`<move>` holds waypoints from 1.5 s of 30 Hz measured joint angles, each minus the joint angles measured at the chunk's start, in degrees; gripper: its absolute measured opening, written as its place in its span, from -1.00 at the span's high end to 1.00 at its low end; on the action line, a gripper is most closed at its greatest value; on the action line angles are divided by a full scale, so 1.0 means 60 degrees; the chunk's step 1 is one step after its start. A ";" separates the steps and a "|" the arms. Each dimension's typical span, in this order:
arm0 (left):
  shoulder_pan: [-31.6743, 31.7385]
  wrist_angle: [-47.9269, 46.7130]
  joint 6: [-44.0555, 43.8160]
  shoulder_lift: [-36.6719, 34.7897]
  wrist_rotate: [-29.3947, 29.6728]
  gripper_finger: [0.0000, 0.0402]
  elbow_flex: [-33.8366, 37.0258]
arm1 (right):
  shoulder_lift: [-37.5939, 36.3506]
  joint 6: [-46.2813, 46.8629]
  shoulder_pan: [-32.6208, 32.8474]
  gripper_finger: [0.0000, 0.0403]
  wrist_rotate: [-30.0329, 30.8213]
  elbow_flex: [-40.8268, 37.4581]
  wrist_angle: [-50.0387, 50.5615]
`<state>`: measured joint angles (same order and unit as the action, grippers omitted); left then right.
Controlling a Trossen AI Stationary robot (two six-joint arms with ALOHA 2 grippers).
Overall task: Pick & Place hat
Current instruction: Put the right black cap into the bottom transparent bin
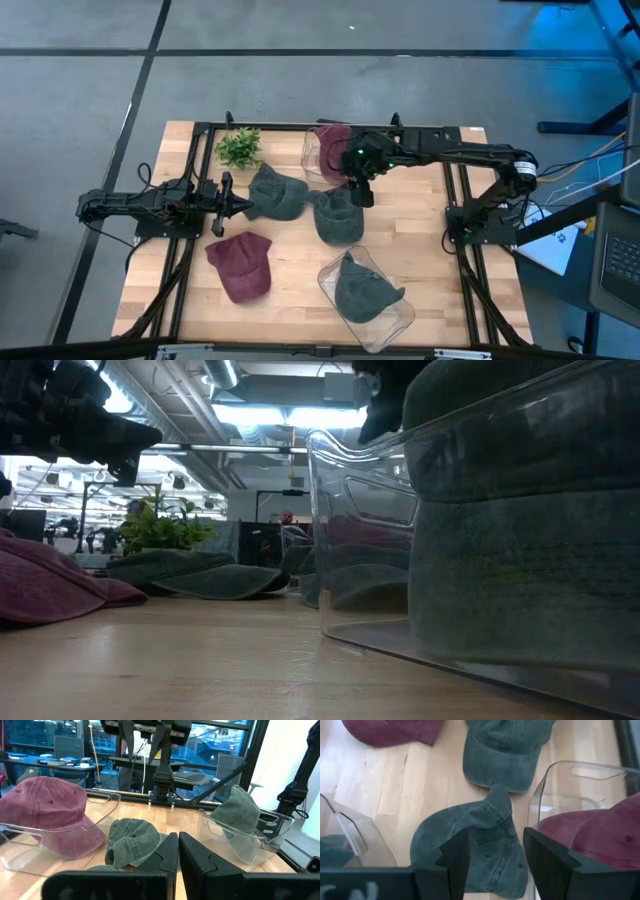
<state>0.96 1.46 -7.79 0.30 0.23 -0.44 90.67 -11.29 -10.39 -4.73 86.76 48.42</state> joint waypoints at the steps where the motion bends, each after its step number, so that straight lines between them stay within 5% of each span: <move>1: 0.0002 -0.0002 0.0000 0.0000 0.0000 0.94 -0.0001 | 0.0082 0.0007 -0.0005 0.11 -0.0004 0.0000 -0.0026; 45: 0.0001 -0.0002 0.0000 0.0000 -0.0001 0.94 0.0002 | 0.3537 -0.1184 -0.0052 0.10 -0.0078 0.0001 -0.0066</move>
<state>0.97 1.45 -7.79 0.30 0.22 -0.43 111.89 -18.39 -10.70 -5.20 86.77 48.03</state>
